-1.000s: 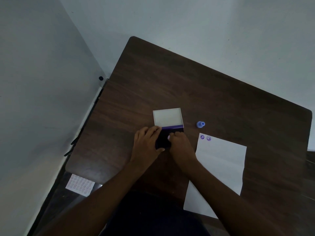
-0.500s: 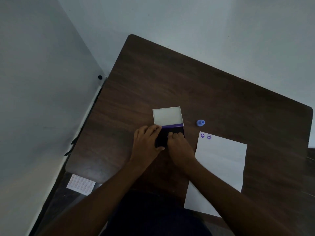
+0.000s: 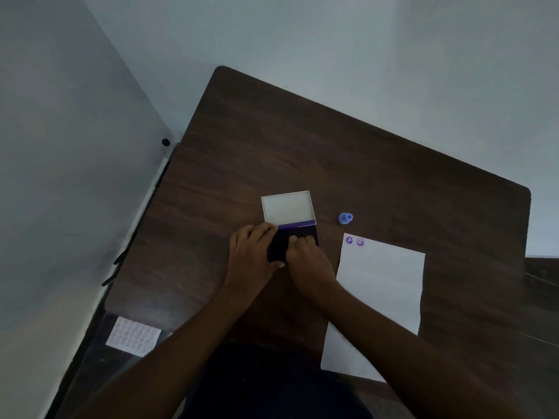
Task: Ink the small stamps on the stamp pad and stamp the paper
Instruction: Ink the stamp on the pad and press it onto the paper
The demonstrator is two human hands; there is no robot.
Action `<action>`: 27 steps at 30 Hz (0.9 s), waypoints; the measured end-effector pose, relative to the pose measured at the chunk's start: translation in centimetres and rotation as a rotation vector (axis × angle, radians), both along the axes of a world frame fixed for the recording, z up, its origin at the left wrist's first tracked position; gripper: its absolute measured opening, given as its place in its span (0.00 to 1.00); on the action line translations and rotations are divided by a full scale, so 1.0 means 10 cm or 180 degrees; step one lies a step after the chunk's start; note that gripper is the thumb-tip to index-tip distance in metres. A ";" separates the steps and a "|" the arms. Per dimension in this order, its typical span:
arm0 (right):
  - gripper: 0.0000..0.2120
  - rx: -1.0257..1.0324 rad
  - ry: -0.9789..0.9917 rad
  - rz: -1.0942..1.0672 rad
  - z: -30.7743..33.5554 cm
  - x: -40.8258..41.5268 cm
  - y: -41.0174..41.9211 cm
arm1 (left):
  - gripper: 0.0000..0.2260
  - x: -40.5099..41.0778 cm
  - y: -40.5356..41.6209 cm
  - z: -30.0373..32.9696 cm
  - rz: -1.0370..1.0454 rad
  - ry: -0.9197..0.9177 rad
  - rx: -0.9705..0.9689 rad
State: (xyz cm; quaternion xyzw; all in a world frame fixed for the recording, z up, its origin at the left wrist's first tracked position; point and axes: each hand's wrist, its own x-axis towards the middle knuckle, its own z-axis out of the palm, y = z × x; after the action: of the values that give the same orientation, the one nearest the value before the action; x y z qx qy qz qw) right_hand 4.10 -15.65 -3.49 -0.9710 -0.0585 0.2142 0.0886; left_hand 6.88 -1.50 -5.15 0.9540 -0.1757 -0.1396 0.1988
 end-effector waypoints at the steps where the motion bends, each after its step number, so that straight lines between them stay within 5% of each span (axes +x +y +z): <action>1: 0.19 0.0021 0.0010 -0.0039 -0.01 0.00 -0.01 | 0.36 0.00 -0.01 0.00 -0.0014 0.0012 0.0040; 4: 0.20 0.0177 0.0114 -0.0367 0.01 -0.03 -0.03 | 0.37 0.01 -0.01 0.01 -0.0105 -0.0019 0.0079; 7: 0.12 0.0974 -0.0242 -0.1460 0.13 -0.12 -0.09 | 0.39 -0.02 -0.02 0.05 -0.0106 0.0012 -0.0057; 10: 0.08 0.2453 -0.0236 -0.2977 0.44 -0.22 -0.17 | 0.35 -0.01 -0.03 0.24 0.0160 0.0248 -0.0697; 14: 0.21 0.5220 0.0720 -0.4345 0.74 -0.38 -0.31 | 0.26 -0.15 -0.15 0.63 0.0293 0.0551 -0.1571; 19: 0.19 0.7187 0.1259 -0.4825 0.98 -0.55 -0.34 | 0.21 -0.27 -0.40 1.10 0.0209 0.0400 -0.2059; 24: 0.20 0.7795 0.1125 -0.4956 1.16 -0.64 -0.39 | 0.26 -0.43 -0.62 1.27 0.0394 0.0491 -0.1892; 27: 0.27 0.7969 0.1133 -0.4764 1.25 -0.69 -0.46 | 0.23 -0.43 -0.68 1.46 0.0118 -0.0211 -0.1806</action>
State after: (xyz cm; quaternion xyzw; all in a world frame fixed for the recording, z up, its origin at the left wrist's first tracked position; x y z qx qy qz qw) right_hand -2.76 -20.23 9.04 -0.0272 0.3153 0.0443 0.9476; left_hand 2.58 -8.28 9.43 0.8673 -0.1968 -0.0499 0.4545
